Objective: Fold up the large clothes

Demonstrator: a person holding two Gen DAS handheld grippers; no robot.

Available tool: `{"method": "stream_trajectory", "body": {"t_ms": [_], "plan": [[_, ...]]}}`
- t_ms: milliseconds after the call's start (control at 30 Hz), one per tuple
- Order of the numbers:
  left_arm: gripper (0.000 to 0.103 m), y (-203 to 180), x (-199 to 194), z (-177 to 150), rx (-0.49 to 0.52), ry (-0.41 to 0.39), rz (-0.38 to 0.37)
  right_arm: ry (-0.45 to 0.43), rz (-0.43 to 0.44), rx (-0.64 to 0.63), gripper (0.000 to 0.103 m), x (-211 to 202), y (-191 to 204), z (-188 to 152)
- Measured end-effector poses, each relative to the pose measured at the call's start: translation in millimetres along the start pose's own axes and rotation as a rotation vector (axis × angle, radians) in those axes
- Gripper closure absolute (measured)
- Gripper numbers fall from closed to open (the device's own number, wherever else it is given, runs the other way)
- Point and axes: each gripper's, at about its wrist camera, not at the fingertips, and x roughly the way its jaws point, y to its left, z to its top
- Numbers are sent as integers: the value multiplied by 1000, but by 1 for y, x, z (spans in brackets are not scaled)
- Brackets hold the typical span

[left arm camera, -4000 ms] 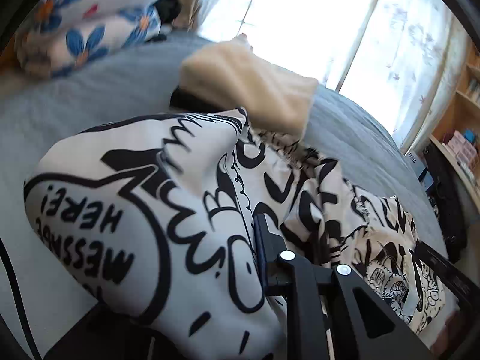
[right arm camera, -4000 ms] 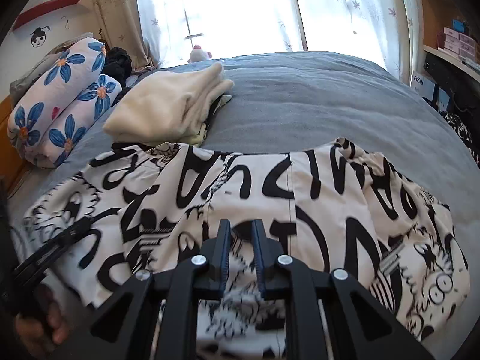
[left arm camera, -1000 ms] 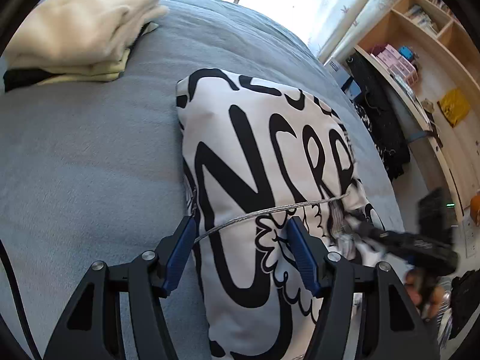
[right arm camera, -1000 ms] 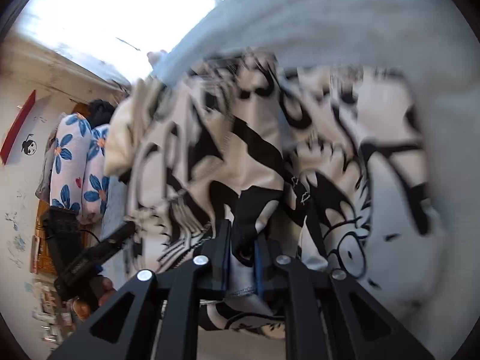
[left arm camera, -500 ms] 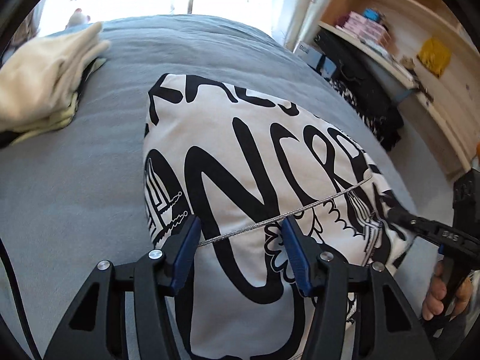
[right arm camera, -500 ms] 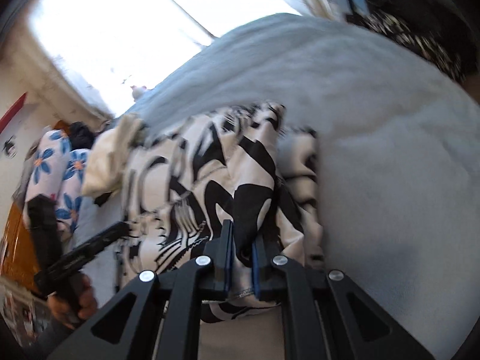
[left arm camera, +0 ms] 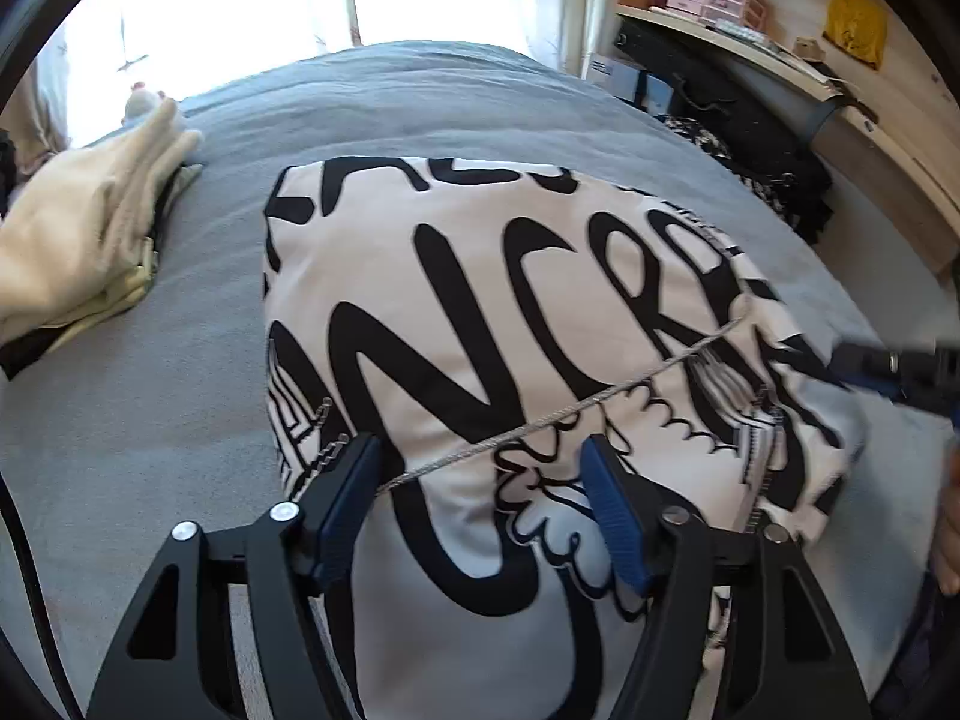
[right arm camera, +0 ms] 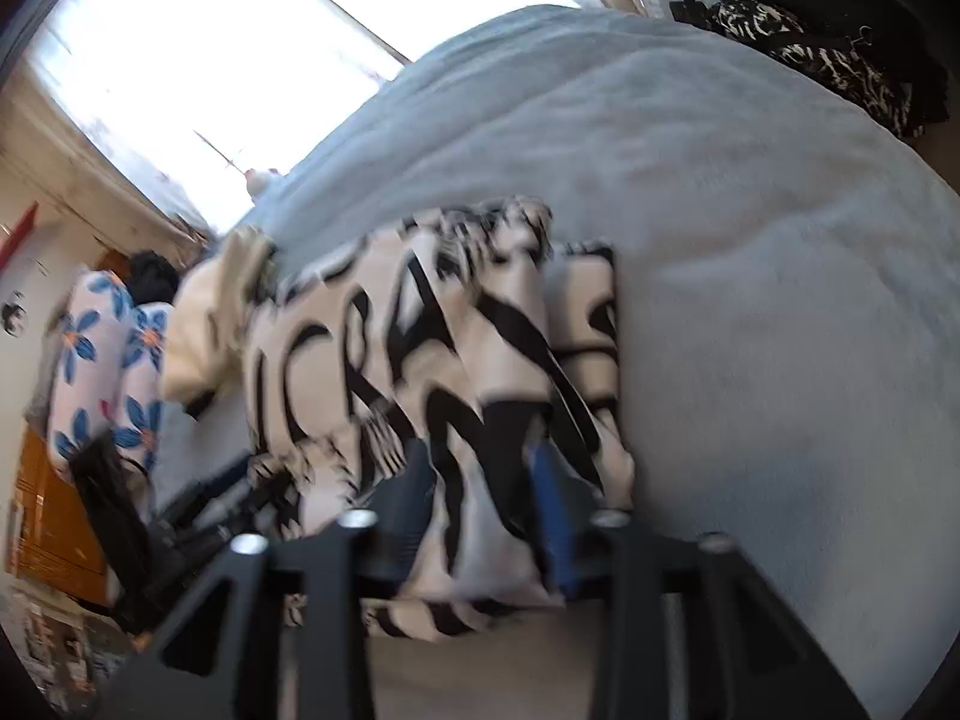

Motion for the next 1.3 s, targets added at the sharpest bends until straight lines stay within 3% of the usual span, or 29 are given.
{"method": "stream_trajectory", "body": {"t_ms": [100,200,333,433,500,567,600,667,833,1000,1100,1167,1300], "plan": [[35,3,-9,6,-19,14,-75,-40,-24,9,54,2,-5,21],[34,20,-27,17,-84,-13,-177,-28,17,57,54,19,-14,45],[34,58,-38,27,-194,-69,-194,17,31,101,54,53,-27,66],[34,92,-22,28,-290,-36,-210,60,39,107,54,75,-31,69],[35,108,-4,26,-339,7,-215,82,94,124,55,84,-34,67],[42,116,15,25,-358,51,-195,80,122,110,76,86,-33,66],[42,118,21,24,-365,60,-206,79,118,89,97,86,-31,66],[42,118,27,27,-371,48,-224,34,47,41,99,76,-24,65],[42,94,23,47,-292,17,-162,-93,-66,-31,100,43,-12,66],[42,61,31,57,-198,9,-53,1,-179,-13,99,74,-36,53],[41,56,37,58,-181,11,-2,13,-231,-30,95,81,-34,51],[41,57,38,59,-188,13,3,0,-272,-22,85,70,-26,57],[41,62,40,60,-202,20,-13,-134,-394,-106,78,42,15,68]]}}
